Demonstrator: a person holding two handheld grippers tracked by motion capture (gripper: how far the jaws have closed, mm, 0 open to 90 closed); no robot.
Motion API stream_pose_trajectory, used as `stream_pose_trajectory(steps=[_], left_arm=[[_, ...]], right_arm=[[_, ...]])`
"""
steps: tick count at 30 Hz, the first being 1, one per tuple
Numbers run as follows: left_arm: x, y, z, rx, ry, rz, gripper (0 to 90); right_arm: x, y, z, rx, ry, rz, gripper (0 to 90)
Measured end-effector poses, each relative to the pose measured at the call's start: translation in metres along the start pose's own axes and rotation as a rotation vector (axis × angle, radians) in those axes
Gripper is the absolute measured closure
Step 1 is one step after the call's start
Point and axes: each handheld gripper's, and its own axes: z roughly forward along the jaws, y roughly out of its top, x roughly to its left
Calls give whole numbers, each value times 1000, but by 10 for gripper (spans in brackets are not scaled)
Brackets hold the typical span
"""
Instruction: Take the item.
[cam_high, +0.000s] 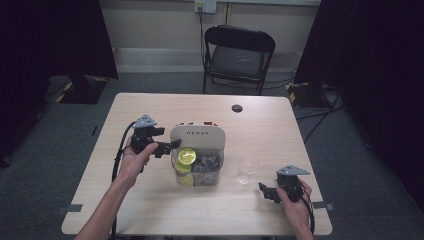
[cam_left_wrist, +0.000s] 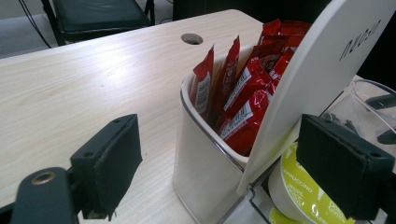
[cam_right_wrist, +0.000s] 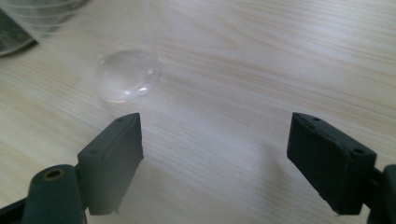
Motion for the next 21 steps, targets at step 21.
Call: stream_pose_trajectory(steps=[21], left_arm=[[0,1,1,2,-5,2,135]], right_arm=[[20,12,-30,-64,163,-23,254]])
